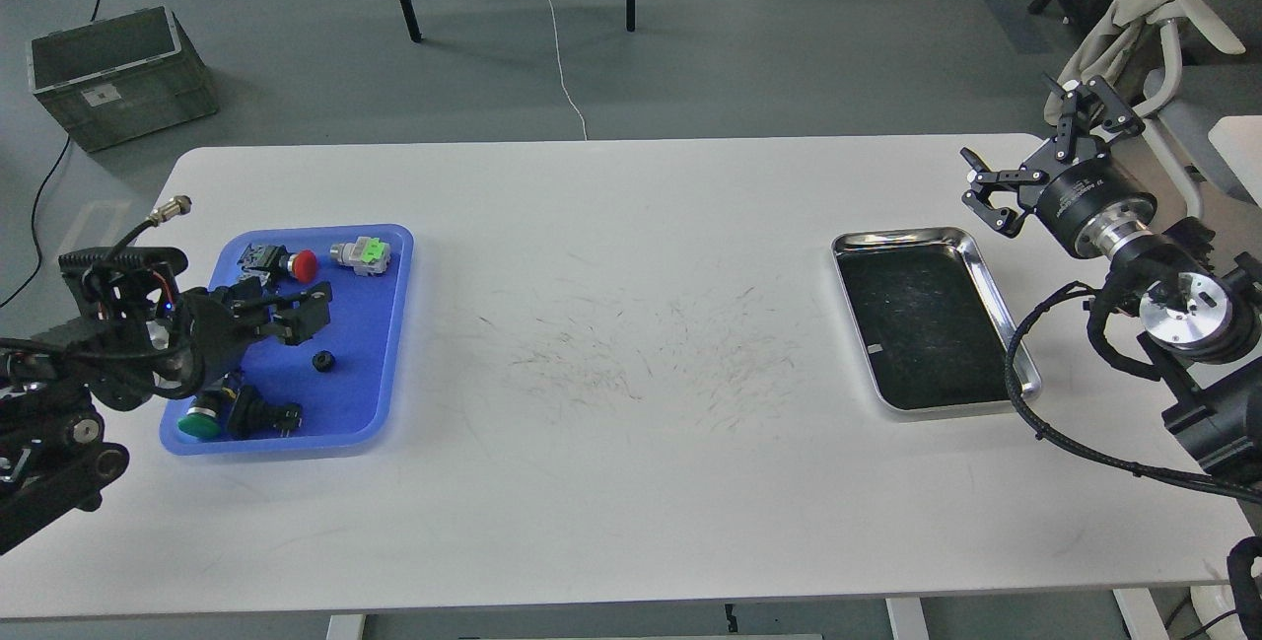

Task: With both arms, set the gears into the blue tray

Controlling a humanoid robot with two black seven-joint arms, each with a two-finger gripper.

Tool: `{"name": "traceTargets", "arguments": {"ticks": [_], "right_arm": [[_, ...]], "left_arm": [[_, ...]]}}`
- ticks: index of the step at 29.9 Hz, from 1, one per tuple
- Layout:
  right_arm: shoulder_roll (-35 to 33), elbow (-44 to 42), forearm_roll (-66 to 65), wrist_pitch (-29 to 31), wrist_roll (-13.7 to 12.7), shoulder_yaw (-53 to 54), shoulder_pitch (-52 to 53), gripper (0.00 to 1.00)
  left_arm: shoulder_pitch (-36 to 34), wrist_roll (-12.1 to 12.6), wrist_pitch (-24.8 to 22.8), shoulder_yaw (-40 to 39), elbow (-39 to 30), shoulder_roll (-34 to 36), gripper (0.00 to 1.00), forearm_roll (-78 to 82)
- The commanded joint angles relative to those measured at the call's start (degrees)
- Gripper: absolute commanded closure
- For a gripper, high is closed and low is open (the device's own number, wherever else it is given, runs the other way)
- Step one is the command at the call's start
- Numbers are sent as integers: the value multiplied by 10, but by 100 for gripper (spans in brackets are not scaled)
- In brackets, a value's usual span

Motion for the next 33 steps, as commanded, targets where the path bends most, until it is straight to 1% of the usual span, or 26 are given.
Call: {"name": "traceTargets", "arguments": {"ticks": [1, 5, 8, 11, 13, 16, 17, 20, 22, 24, 27, 29, 31, 33], "right_arm": [[0, 1, 0, 0, 0, 1, 1, 0], [-1, 1, 0, 0, 0, 3, 6, 0], [-2, 2, 0, 0, 0, 3, 8, 0], [-1, 1, 0, -1, 0, 4, 20, 0], [3, 2, 1, -1, 0, 4, 25, 0], [5, 4, 1, 0, 0, 4, 25, 0], [5, 5, 2, 0, -1, 4, 25, 0], [6, 6, 11, 1, -2, 9, 25, 0], [11, 7, 19, 1, -3, 10, 26, 0], [13, 6, 28, 2, -3, 10, 27, 0], [14, 6, 41, 6, -3, 11, 26, 0], [14, 5, 48, 5, -3, 11, 24, 0], [18, 5, 69, 6, -4, 11, 20, 0], [19, 5, 86, 6, -4, 10, 15, 0]], "left_arm": [[-8, 7, 1, -66, -15, -7, 2, -66], [-41, 3, 2, -123, -17, -44, 2, -188], [-72, 2, 26, -187, -17, -68, 2, -276], [-119, 9, 51, -226, -5, -98, 2, -349], [-152, 9, 63, -243, 34, -118, 2, -413], [-172, -6, 87, -264, 126, -162, 2, -517], [-172, -19, 90, -275, 154, -177, 2, -553], [-167, -58, 75, -279, 219, -198, 2, -641], [-164, -70, 55, -277, 270, -216, 2, -695], [-162, -78, 24, -277, 316, -236, 2, -730], [-156, -77, -29, -277, 360, -253, 2, -762], [-146, -75, -59, -276, 367, -261, 2, -772], [-136, -74, -78, -271, 370, -288, 2, -777], [-135, -78, -85, -269, 382, -315, 2, -777]]}}
